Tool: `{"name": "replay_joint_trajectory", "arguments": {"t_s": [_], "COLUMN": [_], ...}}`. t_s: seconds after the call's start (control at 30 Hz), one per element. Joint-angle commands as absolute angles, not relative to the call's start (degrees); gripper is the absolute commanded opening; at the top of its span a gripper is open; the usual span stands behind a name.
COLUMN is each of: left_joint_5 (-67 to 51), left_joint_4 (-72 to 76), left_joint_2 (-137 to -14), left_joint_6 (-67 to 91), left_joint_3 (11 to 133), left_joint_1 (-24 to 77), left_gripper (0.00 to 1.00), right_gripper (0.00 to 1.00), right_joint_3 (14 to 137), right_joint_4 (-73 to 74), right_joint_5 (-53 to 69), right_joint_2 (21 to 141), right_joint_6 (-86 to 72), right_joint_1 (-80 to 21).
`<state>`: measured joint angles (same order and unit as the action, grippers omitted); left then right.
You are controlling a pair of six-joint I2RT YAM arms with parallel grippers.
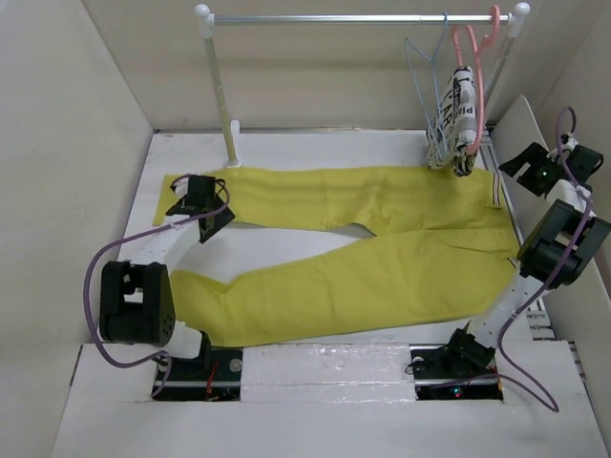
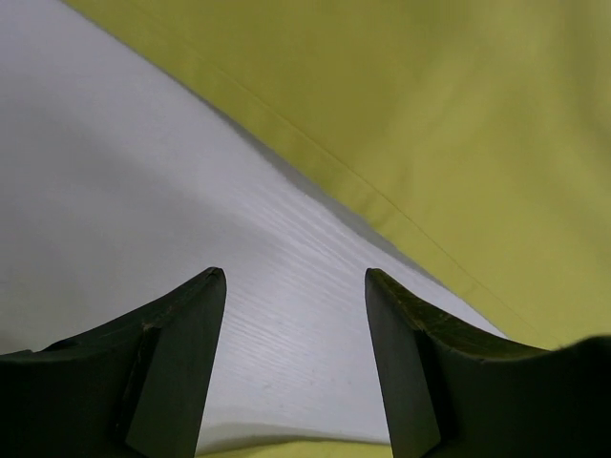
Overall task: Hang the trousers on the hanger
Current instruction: Flatten out the trousers at the center of the board.
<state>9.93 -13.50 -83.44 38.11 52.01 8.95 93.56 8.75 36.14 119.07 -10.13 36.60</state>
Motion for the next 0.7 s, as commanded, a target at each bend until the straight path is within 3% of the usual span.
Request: {"name": "replay_joint_trajectory", "arguments": {"t_s": [0.0,0.07,0.17,0.33,0.43,0.67], "left_joint_5": [11.4,11.9,13.6,17.6,18.0,17.0], "left_joint_4": [-17.0,-19.6,-25.5,-35.1,-42.1,-52.7], "left_joint_2": [-81.9,-79.8,-76.9,-72.2,-70.2,-65.7], "left_joint_6": [40.2,40.0,37.8,42.8,47.3,49.2], "left_joint_3": [54.2,54.4,55.4,53.7,54.1,57.1], "left_joint_1": [2.3,-0.1,-1.0,-1.5,-1.5,-2.1], "left_gripper": [0.56,0.56,0.56,0.56,0.56,0.61], "right_gripper": [0.83,0.87,0.82,0.51,0.5,0.57], "right_joint_3": [85.2,78.0,65.0,43.2,37.0,33.4], "right_joint_4": [5.3,0.6,-1.9,-1.9,1.6,9.1], "right_joint_5": [32.8,31.8,28.6,20.8,22.5,25.9], "right_joint_2": [109.5,103.3,91.2,70.7,65.8,58.3], "right_joint_6": [-13.5,-15.5,-17.3,-18.3,-17.1,-12.0], "right_joint_1": [34.9,33.2,29.1,18.1,11.2,-2.7]}}
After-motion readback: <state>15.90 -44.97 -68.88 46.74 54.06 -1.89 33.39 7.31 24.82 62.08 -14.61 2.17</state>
